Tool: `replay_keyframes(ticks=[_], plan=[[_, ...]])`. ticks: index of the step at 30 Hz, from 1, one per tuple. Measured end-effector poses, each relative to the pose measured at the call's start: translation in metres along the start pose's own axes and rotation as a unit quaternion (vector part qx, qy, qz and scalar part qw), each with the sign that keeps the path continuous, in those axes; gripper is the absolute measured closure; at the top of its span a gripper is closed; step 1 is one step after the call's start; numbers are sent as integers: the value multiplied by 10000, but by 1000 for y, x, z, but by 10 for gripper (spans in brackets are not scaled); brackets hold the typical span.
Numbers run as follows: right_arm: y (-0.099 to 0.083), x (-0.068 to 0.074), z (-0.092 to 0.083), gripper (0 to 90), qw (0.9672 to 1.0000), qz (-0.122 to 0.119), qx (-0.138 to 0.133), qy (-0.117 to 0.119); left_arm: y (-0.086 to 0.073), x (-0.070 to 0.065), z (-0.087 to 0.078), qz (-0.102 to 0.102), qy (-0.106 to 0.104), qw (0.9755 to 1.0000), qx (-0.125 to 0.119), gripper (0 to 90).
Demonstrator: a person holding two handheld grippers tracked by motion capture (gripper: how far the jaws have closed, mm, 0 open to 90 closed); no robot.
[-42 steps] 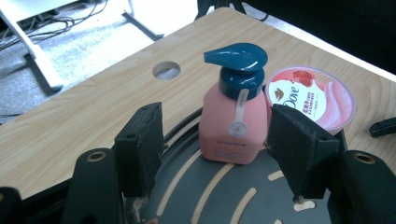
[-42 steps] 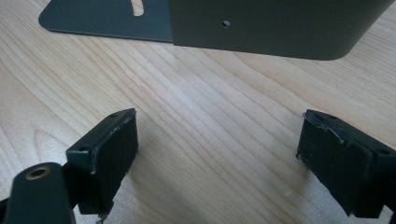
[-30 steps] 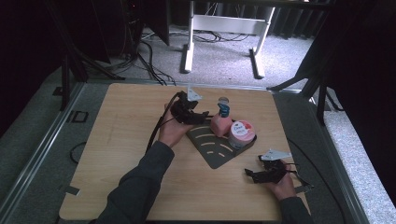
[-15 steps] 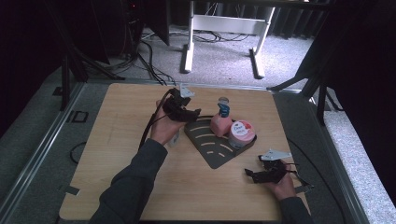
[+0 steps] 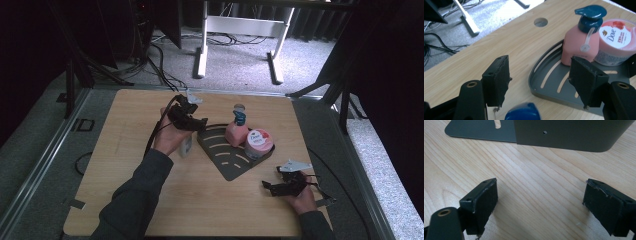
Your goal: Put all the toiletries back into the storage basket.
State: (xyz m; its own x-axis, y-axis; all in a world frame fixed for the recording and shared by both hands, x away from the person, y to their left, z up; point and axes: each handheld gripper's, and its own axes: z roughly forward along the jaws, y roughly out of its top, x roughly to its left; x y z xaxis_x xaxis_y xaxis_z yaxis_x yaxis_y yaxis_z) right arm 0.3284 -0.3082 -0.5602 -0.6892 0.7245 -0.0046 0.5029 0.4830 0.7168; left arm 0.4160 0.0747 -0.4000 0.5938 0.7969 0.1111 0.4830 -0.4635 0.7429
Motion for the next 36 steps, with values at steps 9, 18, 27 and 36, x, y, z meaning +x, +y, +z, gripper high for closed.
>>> replay_keyframes(ticks=[9, 18, 27, 36], plan=[[0, 0, 0, 120, 10000, 2, 1, 1, -6, 5, 4, -40, 84, 9994, 344, 342], [0, 0, 0, 120, 10000, 1, 0, 0, -8, 9, 4, -76, 105, 9985, 537, 365], [0, 0, 0, 120, 10000, 1, 0, 1, -10, 12, 6, -141, 54, 9969, 771, 407], [0, 0, 0, 120, 10000, 1, 1, 0, -11, 13, 6, -93, -18, 9959, 898, 470]])
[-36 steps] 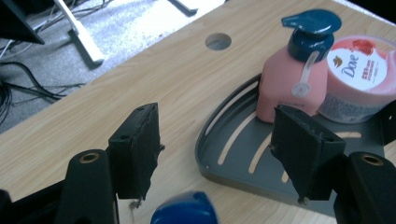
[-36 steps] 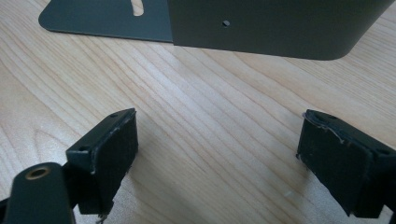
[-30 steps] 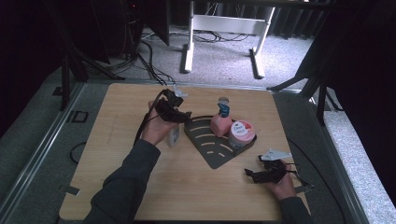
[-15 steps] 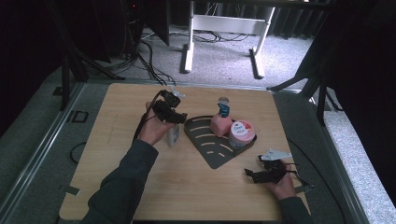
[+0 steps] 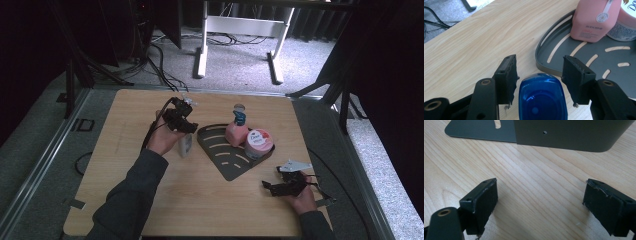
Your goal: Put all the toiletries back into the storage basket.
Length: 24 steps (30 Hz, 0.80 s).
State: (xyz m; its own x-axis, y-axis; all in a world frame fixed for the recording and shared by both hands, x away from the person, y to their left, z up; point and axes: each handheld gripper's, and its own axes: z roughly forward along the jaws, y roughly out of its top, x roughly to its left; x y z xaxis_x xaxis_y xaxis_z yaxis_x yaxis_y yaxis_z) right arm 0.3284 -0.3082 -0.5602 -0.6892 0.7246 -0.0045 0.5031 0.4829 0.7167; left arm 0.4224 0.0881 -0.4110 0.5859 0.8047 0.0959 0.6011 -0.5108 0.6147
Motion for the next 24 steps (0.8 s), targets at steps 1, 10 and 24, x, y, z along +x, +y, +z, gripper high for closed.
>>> replay_keyframes(ticks=[1, 10, 24], plan=[[0, 0, 0, 120, 10000, 0, 0, 0, 0, 1, 0, 26, -16, 10000, 36, 470], [0, 0, 0, 120, 10000, 0, -1, 0, -2, 2, 0, 171, -93, 9997, 125, 570], [0, 0, 0, 120, 10000, 0, 0, 0, -1, 5, -3, 574, -436, 9970, 299, 576]])
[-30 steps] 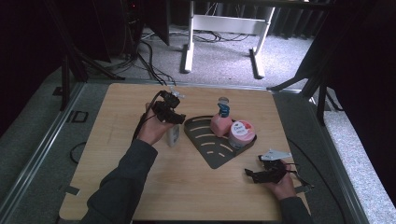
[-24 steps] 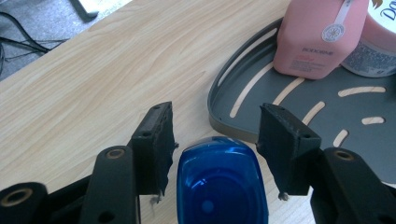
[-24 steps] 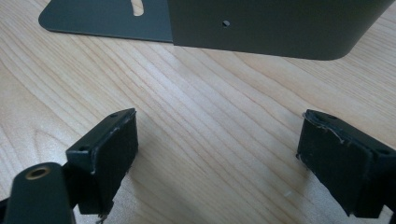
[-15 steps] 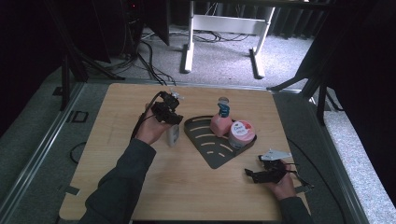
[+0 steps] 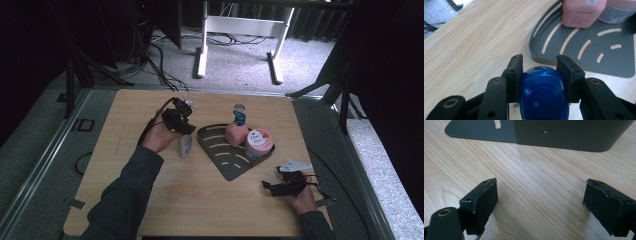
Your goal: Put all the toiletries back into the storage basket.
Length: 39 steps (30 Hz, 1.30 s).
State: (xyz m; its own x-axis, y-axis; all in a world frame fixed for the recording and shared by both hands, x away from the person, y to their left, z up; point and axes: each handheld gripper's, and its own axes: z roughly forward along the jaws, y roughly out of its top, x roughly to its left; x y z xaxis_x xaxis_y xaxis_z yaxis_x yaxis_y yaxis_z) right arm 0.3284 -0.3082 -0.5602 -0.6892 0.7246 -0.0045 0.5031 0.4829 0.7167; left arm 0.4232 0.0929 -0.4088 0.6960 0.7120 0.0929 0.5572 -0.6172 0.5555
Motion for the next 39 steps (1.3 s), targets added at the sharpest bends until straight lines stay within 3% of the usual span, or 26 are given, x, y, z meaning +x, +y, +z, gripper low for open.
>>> replay_keyframes(ticks=[11, 19, 31, 39], plan=[[0, 0, 0, 120, 10000, 1, -1, 0, 1, 1, -2, 244, -214, 9993, 208, 576], [0, 0, 0, 120, 10000, 1, 0, 0, 2, 0, -4, 411, -394, 9973, 474, 574], [0, 0, 0, 120, 10000, 1, 0, 0, -3, 3, -2, 477, -581, 9943, 750, 538], [0, 0, 0, 120, 10000, -1, 1, -2, -5, 3, -1, 439, -666, 9935, 807, 533]])
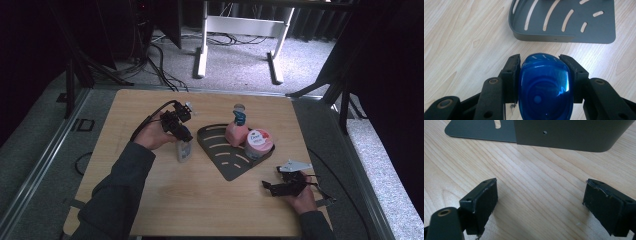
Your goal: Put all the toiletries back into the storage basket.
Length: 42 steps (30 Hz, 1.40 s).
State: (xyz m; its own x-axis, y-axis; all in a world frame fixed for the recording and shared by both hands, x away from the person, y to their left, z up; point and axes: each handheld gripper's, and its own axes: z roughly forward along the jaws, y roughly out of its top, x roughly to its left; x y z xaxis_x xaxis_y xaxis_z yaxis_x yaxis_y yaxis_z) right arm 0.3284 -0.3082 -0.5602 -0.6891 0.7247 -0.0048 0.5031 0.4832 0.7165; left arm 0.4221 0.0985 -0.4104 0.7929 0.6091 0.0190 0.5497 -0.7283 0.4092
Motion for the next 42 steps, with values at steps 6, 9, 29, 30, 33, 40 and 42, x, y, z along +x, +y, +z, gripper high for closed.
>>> replay_keyframes(ticks=[6, 9, 29, 30, 33, 40, 42], plan=[[0, 0, 0, 120, 10000, 1, -2, 1, -1, 1, 3, 14, -54, 9999, 126, 522], [0, 0, 0, 120, 10000, 0, -2, 2, -2, 1, 5, 26, -58, 9998, 178, 518], [0, 0, 0, 120, 10000, 0, 0, 0, -2, -1, 22, 272, -41, 9975, 643, 504], [0, 0, 0, 120, 10000, 2, -2, 2, -2, -1, 22, 280, -36, 9974, 659, 504], [0, 0, 0, 120, 10000, 0, 0, 0, -2, -1, 24, 285, -21, 9971, 705, 503], [0, 0, 0, 121, 10000, 2, -2, 1, -2, -1, 29, 222, -38, 9967, 784, 503], [0, 0, 0, 120, 10000, 1, 0, 0, -2, -1, 30, 216, -57, 9966, 795, 503]])
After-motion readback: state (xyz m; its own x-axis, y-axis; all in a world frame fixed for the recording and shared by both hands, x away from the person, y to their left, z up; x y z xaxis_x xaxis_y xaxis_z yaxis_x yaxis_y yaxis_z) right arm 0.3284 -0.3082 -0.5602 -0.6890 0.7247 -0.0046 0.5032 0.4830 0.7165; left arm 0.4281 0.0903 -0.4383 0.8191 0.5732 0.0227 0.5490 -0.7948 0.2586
